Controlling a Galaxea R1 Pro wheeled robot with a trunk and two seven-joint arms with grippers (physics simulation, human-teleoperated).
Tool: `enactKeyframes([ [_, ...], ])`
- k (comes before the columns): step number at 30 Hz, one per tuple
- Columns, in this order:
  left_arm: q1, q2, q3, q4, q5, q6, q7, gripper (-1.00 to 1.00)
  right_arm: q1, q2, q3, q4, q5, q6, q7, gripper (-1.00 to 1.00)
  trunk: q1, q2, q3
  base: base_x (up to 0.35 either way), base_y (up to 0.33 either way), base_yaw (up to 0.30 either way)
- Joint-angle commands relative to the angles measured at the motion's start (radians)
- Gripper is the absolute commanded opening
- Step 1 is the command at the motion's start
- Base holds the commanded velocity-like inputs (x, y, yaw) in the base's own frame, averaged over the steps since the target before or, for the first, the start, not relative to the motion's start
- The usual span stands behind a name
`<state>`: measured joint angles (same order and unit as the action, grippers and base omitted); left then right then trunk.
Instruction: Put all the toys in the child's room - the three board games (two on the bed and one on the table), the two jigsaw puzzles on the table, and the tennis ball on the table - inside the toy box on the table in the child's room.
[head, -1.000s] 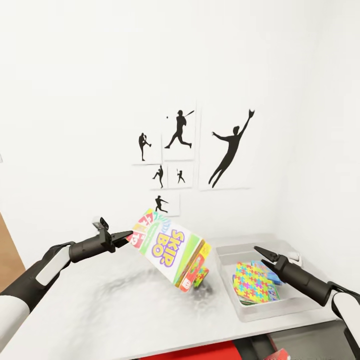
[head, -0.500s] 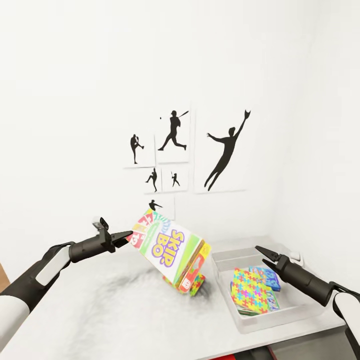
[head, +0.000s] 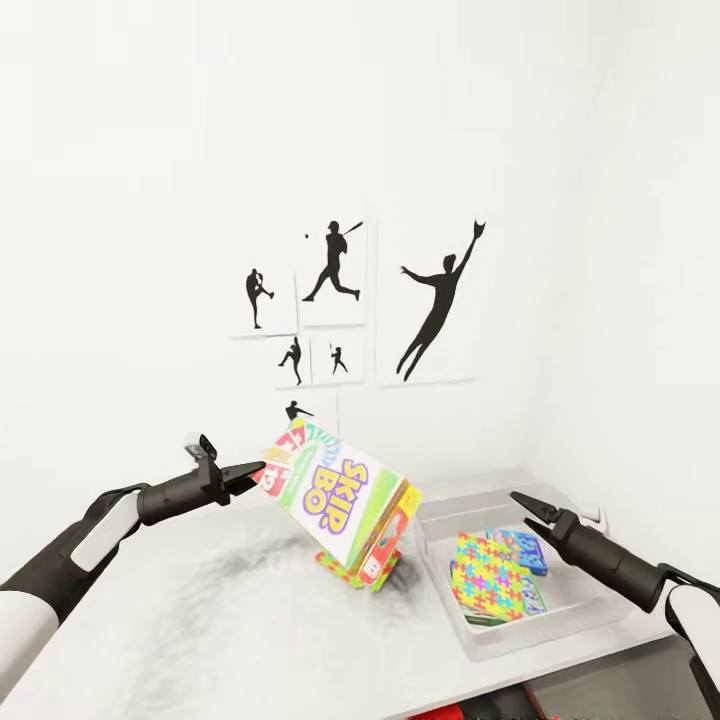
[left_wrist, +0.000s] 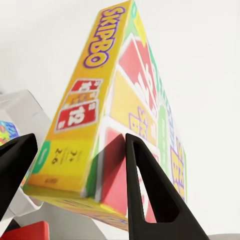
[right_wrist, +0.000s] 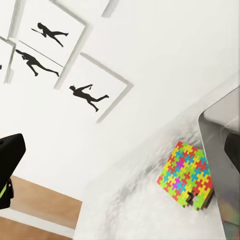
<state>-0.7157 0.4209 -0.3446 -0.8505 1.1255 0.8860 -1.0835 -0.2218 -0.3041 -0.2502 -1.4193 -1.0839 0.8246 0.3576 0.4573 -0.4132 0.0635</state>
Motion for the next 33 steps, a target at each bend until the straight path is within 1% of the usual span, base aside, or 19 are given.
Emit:
enactKeyframes([
  [1,-0.001,0.002,-0.004,0.001,0.007,0.005,-0.002,-1.0,-0.001,0.0,-0.001,0.0,0.002,0.005,0.004,1.0,0.0,-0.001,0.0,0.0,0.054,-0.065],
  [9,-0.001,0.002,-0.004,0.001,0.007,0.005,-0.002,-1.0,0.0,0.0,-0.001,0.0,0.002,0.005,0.004,1.0,0.0,-0.001,0.0,0.0,0.015,-0.028],
  [12,-0.001,0.002,-0.004,0.001,0.007,0.005,-0.002,-1.0,0.0,-0.001,-0.001,0.0,0.002,0.005,0.004,1.0,0.0,-0.001,0.0,0.0,0.001,-0.138],
  [17,-0.001,0.002,-0.004,0.001,0.007,0.005,-0.002,-1.0,0.0,0.0,-0.001,0.0,0.002,0.005,0.004,1.0,0.0,-0.001,0.0,0.005,0.0,-0.238],
  [24,-0.001,0.002,-0.003,0.001,0.007,0.005,-0.001,-1.0,0.0,0.0,-0.001,0.0,0.002,0.005,0.004,1.0,0.0,-0.001,0.0,0.109,-0.005,-0.274],
  [33,-0.001,0.002,-0.004,0.001,0.007,0.005,-0.001,-1.0,0.0,-0.001,-0.001,0.0,0.003,0.005,0.004,1.0,0.0,-0.001,0.0,0.013,-0.001,-0.279],
])
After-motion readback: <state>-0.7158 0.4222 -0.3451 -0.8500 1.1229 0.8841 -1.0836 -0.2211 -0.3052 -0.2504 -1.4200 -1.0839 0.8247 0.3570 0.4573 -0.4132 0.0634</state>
